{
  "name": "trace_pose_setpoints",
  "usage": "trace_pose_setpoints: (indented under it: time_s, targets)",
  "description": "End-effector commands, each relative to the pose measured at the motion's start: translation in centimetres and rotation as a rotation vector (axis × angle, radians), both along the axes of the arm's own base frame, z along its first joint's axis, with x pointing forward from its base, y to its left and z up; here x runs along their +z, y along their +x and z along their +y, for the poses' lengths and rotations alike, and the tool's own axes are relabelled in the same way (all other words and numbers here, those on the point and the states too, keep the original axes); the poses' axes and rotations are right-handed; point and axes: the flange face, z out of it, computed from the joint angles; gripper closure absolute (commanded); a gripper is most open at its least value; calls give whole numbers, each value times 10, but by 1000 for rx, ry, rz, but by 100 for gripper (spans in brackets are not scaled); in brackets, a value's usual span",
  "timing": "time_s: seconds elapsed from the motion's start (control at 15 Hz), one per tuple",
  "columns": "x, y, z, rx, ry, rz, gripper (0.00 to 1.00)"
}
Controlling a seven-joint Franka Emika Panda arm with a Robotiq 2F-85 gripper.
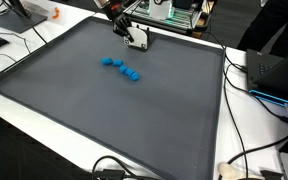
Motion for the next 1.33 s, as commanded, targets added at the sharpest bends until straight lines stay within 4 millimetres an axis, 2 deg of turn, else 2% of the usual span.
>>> trace_pose_setpoints:
  time_s: [0.0,1.07,1.13,1.27]
  targets:
    - [-5,-7,3,-16,-8,-4,99]
    - [-10,-8,-1,-22,-18,7,99]
    - [-10,-8,-1,-15,-17,12,71]
    - [-6,-9,-3,-15,-15,3,65]
